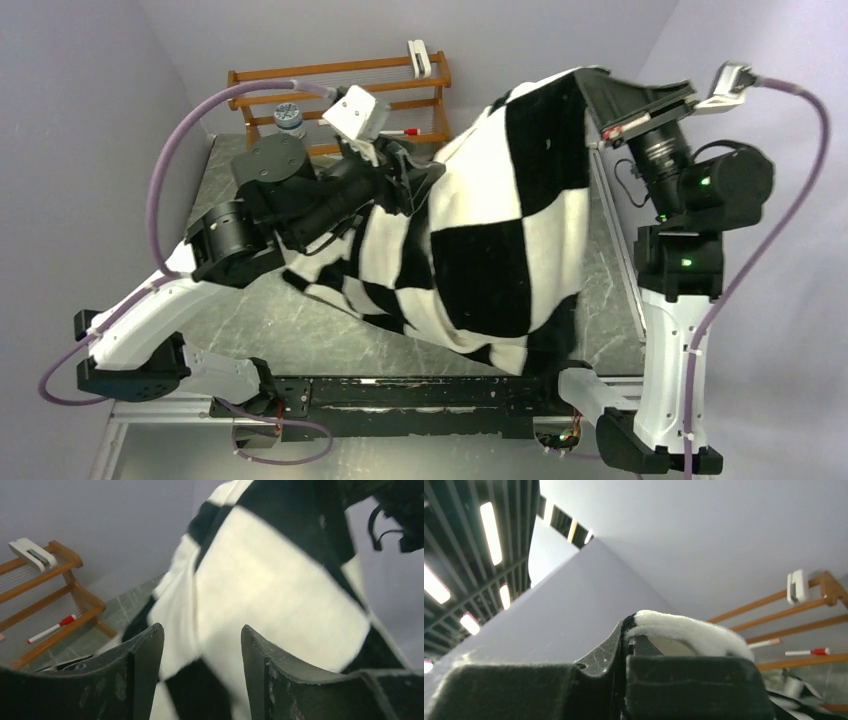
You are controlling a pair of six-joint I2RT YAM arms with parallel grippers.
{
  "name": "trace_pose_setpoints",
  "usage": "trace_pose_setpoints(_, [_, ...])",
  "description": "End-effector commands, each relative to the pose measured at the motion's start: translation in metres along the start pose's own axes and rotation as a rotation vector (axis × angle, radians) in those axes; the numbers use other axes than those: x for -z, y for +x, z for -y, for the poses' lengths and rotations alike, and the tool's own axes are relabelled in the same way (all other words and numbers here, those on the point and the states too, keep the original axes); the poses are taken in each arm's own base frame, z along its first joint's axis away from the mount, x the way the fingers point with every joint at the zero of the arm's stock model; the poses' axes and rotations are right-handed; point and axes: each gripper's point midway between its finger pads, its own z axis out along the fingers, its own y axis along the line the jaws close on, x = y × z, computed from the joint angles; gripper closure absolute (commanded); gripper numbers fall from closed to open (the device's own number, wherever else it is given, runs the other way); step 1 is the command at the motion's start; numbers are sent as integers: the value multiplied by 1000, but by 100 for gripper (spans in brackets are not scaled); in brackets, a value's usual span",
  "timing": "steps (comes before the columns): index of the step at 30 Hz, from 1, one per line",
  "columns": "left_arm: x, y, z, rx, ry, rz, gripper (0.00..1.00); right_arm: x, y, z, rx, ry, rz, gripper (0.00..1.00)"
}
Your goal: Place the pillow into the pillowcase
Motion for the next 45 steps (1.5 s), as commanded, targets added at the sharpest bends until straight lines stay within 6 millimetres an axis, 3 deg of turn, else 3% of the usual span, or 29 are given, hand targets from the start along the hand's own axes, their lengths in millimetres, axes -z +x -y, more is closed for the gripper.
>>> trace_pose_setpoints(1, [17,6,-9,16,-23,-14,38,-3,-64,-32,-6,88,232,100])
trace_pose_setpoints(3, [25,0,6,35,71,-2,36,-9,-69,-41,-7,76,224,100])
trace_pose_setpoints(6, [39,-9,40,30,288,61,30,-15,-67,-33,-80,63,227,100])
trace_pose_setpoints(9, [42,-4,52,4,366,76,25,-17,-79,-24,-142,46,317,100])
trace_pose_setpoints(12, [25,26,59,-48,403,27,23,-34,-87,-23,-136,17,327,100])
trace_pose_setpoints(14, [8,52,61,-79,402,8,22,-52,-83,-9,-111,37,280,100])
trace_pose_setpoints(16, [-18,85,57,-109,364,-42,20,-63,-74,9,-62,74,241,100])
trace_pose_setpoints(19, [-58,132,46,-131,283,-134,23,-78,-40,32,-51,120,171,100])
trace_pose_setpoints(20, [-75,150,40,-132,261,-175,31,-81,-31,36,-33,124,161,100])
trace_pose_setpoints(23, [-121,180,-16,22,167,-259,86,-84,-8,52,19,145,139,100])
trace_pose_setpoints(25, [-140,192,-59,182,160,-257,95,-84,9,62,42,149,104,100])
trace_pose_setpoints(30, [-168,188,-146,287,82,-195,95,-99,57,96,-32,122,27,100])
trace_pose_setpoints(32, [-164,179,-183,320,38,-157,95,-109,67,111,-115,120,44,100])
trace_pose_setpoints(33, [-158,172,-200,327,6,-134,90,-114,72,119,-171,124,59,100])
trace_pose_setpoints(36, [-126,144,-243,284,-97,-100,55,-127,76,133,-232,170,125,100])
trace_pose_setpoints(39, [-87,113,-247,99,-172,-85,36,-140,79,139,-270,211,180,100])
trace_pose_setpoints(42, [-42,74,-232,-75,-209,4,30,-152,85,140,-298,233,221,100])
trace_pose_setpoints(45, [0,34,-205,-244,-174,140,27,-164,95,136,-310,244,235,100])
